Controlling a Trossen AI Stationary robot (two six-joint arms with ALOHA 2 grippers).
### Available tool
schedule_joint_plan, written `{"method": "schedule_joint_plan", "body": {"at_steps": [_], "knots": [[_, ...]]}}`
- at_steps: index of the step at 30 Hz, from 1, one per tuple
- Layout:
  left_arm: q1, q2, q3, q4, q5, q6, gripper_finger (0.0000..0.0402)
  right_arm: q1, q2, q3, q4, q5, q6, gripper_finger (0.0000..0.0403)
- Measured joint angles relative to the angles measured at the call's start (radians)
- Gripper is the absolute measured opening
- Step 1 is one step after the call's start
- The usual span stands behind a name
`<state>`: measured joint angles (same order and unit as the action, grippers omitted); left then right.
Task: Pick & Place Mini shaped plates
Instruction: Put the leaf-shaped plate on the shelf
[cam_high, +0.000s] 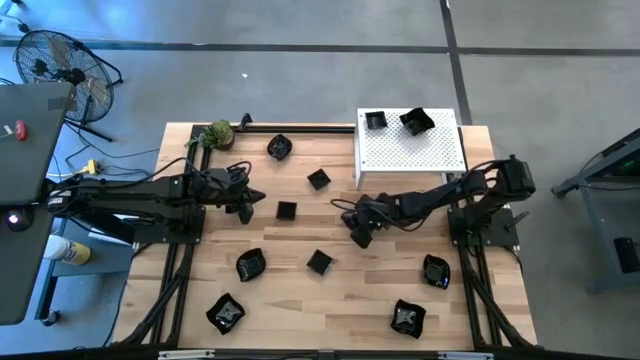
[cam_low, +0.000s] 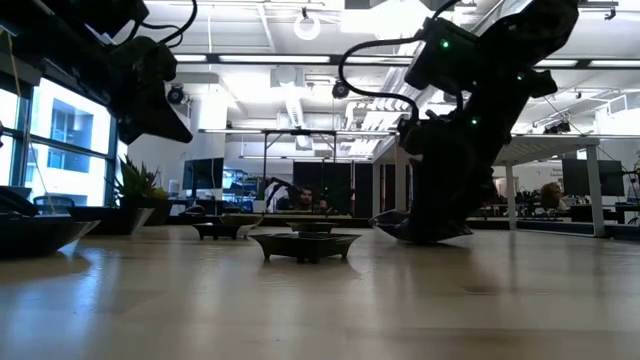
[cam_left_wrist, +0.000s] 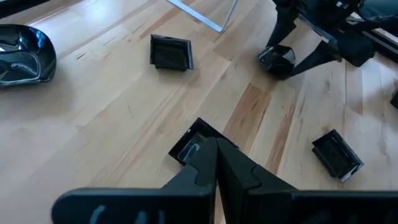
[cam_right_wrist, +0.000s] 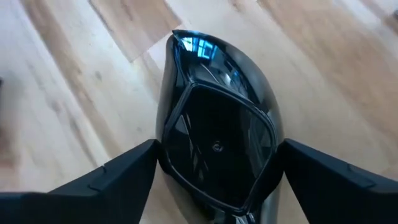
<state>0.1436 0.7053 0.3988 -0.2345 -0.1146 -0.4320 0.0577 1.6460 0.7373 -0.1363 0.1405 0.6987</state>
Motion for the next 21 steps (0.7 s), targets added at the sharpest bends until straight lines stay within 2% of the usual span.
{"method": "schedule_joint_plan", "body": {"at_steps": [9, 21], "knots": [[0.000, 0.000, 0.000, 0.026, 0.008, -0.028, 0.0001, 0.001, -0.049, -0.001, 0.031, -0.020, 0.001, 0.0319], [0.000, 0.000, 0.000, 0.307, 0.079, -0.025, 0.0001, 0.001, -0.202, -0.001, 0.219, -0.113, 0.002, 0.0319]]}}
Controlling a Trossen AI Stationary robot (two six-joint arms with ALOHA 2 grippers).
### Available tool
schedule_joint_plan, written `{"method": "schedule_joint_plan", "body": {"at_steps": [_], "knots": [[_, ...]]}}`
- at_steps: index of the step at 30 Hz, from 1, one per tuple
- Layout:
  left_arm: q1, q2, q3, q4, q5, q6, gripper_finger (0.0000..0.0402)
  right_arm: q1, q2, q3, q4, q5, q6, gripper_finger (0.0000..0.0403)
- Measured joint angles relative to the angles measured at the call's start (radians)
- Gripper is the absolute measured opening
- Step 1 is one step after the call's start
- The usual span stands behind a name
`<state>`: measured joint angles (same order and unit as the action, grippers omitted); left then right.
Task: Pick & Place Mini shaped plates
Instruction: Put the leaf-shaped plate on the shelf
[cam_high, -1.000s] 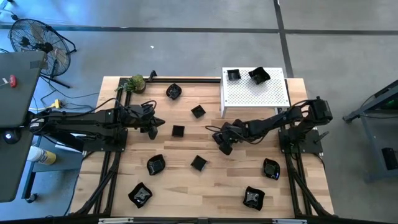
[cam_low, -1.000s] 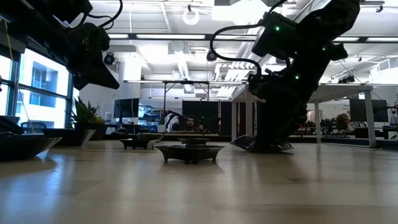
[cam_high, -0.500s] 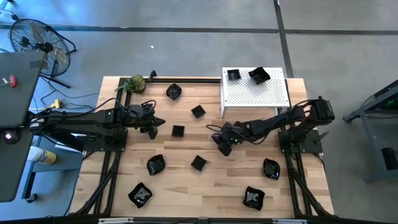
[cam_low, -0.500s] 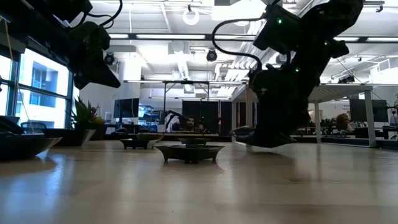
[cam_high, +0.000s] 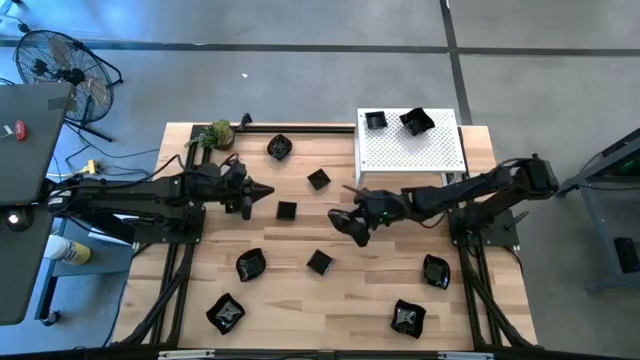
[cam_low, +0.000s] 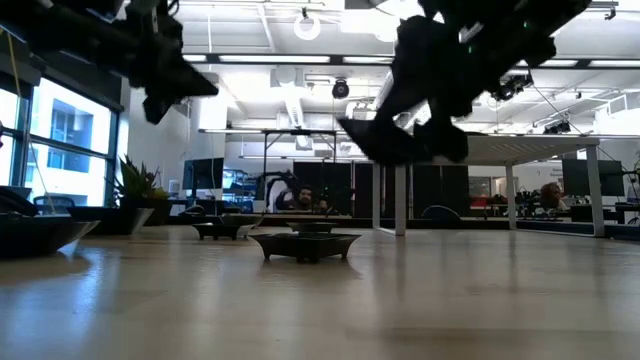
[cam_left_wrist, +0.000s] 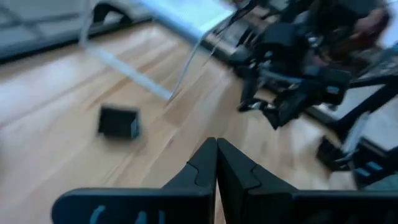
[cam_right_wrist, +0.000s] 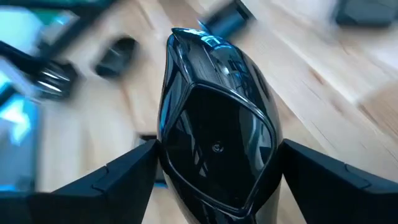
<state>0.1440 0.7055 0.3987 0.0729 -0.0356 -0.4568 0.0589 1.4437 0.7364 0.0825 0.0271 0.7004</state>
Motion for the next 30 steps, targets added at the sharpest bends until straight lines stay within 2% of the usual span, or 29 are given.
{"method": "schedule_joint_plan", "body": {"at_steps": [3, 7, 12, 15, 21, 30], "knots": [[0.000, 0.004, 0.032, 0.013, 0.004, 0.076, 0.0007, 0.000, -0.038, 0.000, 0.048, -0.009, 0.000, 0.0319], [0.000, 0.063, 0.134, 0.002, 0.001, 0.224, 0.0044, 0.000, -0.071, 0.001, 0.096, -0.010, 0.016, 0.0319], [0.000, 0.222, 0.280, -0.002, 0.010, 0.312, 0.0108, -0.004, -0.082, 0.001, 0.162, -0.027, 0.043, 0.0319], [0.000, 0.319, 0.347, -0.003, 0.046, 0.335, 0.0133, -0.004, -0.082, 0.001, 0.231, -0.038, 0.053, 0.0319], [0.000, 0.427, 0.427, -0.001, 0.122, 0.342, 0.0142, -0.004, -0.083, 0.002, 0.355, -0.073, 0.086, 0.0319], [0.000, 0.439, 0.448, 0.073, 0.214, 0.378, 0.0143, -0.004, -0.083, 0.002, 0.427, -0.115, 0.104, 0.0319]]}}
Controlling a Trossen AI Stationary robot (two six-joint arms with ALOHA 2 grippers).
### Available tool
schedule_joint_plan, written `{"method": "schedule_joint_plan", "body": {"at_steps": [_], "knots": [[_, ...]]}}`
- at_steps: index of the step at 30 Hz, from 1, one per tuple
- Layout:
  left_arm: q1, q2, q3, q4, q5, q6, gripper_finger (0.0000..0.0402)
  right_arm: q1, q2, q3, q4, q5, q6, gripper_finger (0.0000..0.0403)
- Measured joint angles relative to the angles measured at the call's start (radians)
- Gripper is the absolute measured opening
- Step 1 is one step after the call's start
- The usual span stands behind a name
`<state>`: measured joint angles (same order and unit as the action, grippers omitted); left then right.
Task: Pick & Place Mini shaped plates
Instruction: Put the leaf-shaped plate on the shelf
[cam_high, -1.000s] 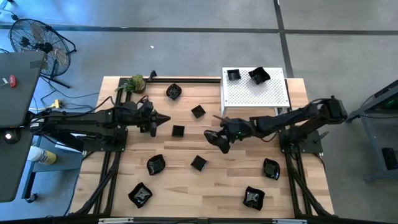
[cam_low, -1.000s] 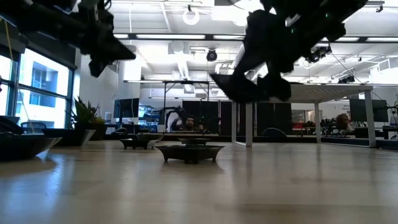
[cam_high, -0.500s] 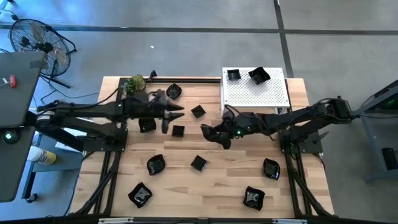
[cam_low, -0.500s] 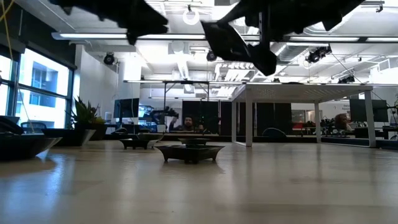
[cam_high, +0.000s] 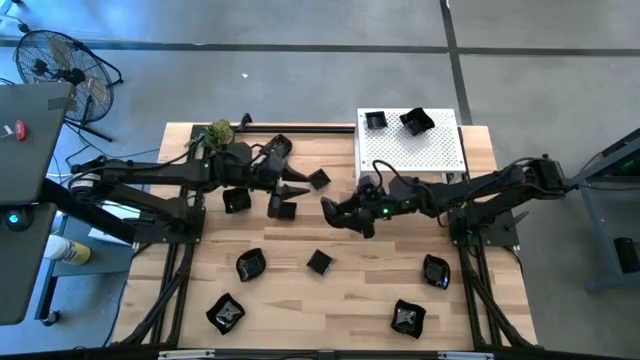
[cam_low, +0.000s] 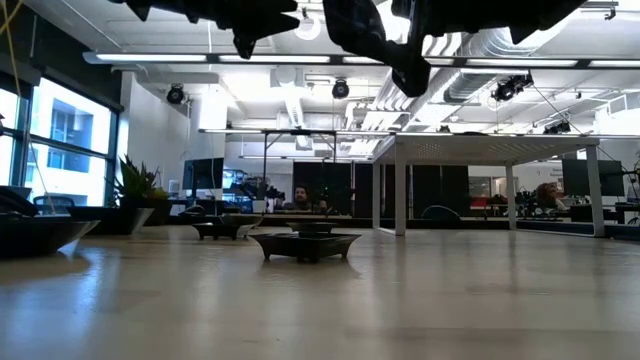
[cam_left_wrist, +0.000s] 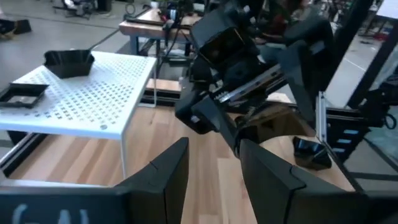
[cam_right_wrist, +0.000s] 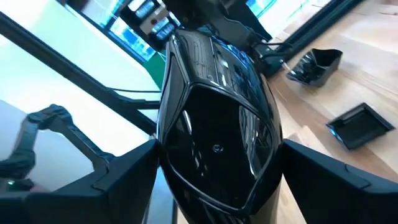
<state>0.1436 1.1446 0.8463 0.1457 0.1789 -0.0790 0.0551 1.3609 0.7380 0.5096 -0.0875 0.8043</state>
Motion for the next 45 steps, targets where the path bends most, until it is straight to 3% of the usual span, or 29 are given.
{"method": "schedule_joint_plan", "body": {"at_steps": [9, 29, 33, 40, 45], "knots": [[0.000, 0.089, 0.000, 0.183, 0.129, -0.003, 0.0143, -0.020, 0.000, 0.000, 0.089, -0.038, 0.034, 0.0319], [0.000, 0.179, 0.000, 0.387, 0.159, -0.057, 0.0138, -0.023, 0.000, 0.000, 0.112, -0.050, 0.079, 0.0319], [0.000, 0.182, 0.000, 0.396, 0.174, -0.053, 0.0106, -0.023, 0.000, 0.000, 0.118, -0.049, 0.089, 0.0319], [0.000, 0.182, 0.000, 0.435, 0.191, 0.004, 0.0012, -0.023, 0.000, 0.000, 0.117, -0.049, 0.090, 0.0319], [0.000, 0.182, 0.000, 0.436, 0.189, 0.018, 0.0007, -0.023, 0.000, 0.000, 0.117, -0.045, 0.089, 0.0319]]}}
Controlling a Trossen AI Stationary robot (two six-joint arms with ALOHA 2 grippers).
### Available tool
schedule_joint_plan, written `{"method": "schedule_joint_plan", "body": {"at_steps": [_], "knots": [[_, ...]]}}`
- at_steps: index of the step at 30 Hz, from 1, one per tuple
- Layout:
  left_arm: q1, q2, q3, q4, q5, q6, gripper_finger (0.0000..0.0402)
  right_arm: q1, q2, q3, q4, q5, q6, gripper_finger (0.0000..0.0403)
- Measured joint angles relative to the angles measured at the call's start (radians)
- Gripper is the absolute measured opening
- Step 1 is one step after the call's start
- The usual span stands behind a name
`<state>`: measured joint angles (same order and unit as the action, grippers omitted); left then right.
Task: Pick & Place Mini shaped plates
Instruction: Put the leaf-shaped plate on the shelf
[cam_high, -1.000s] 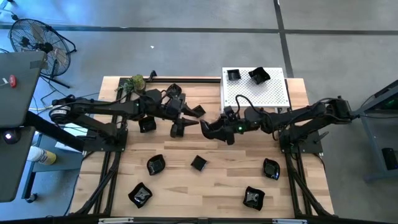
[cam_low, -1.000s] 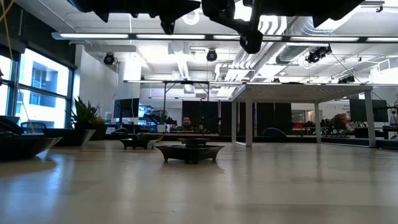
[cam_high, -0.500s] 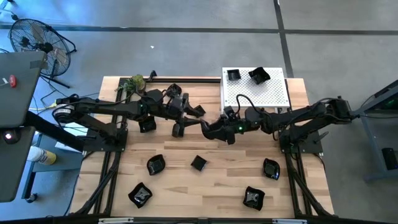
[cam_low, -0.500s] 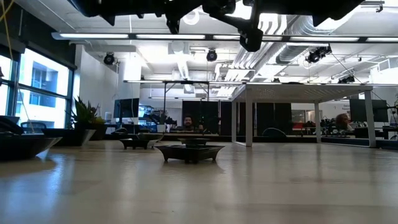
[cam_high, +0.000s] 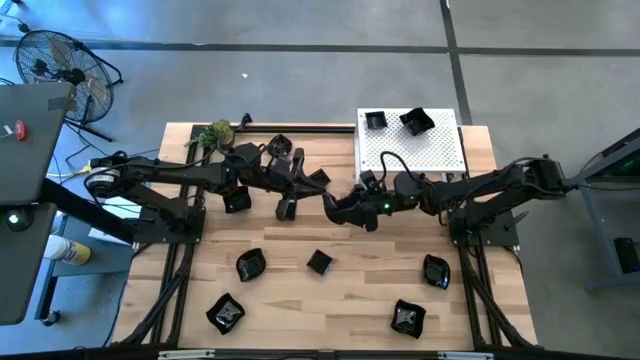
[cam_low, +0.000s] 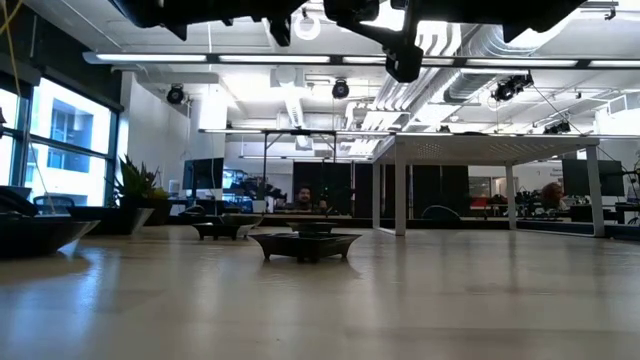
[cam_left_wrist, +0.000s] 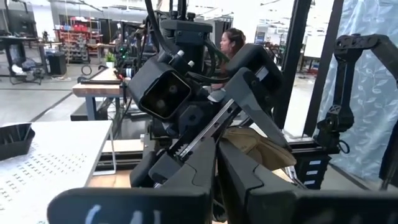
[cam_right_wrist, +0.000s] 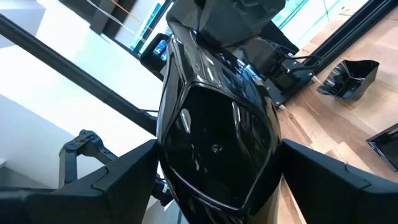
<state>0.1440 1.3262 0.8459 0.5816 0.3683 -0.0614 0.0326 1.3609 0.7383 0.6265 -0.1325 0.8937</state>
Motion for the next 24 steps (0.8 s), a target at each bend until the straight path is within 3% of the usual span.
{"method": "schedule_joint_plan", "body": {"at_steps": [6, 12, 19, 24], "knots": [[0.001, 0.000, 0.000, 0.000, -0.011, 0.010, 0.0002, 0.000, 0.000, 0.000, 0.000, 0.010, 0.019, 0.0319], [0.021, -0.007, 0.000, -0.011, 0.003, 0.013, 0.0001, -0.002, -0.006, 0.000, -0.003, -0.043, 0.011, 0.0319], [0.042, -0.042, -0.001, -0.034, 0.017, 0.013, 0.0000, -0.010, -0.071, 0.002, -0.096, 0.017, -0.062, 0.0319], [0.048, -0.061, -0.001, -0.088, 0.013, 0.031, 0.0000, -0.035, -0.091, 0.002, -0.123, 0.004, -0.032, 0.0319]]}}
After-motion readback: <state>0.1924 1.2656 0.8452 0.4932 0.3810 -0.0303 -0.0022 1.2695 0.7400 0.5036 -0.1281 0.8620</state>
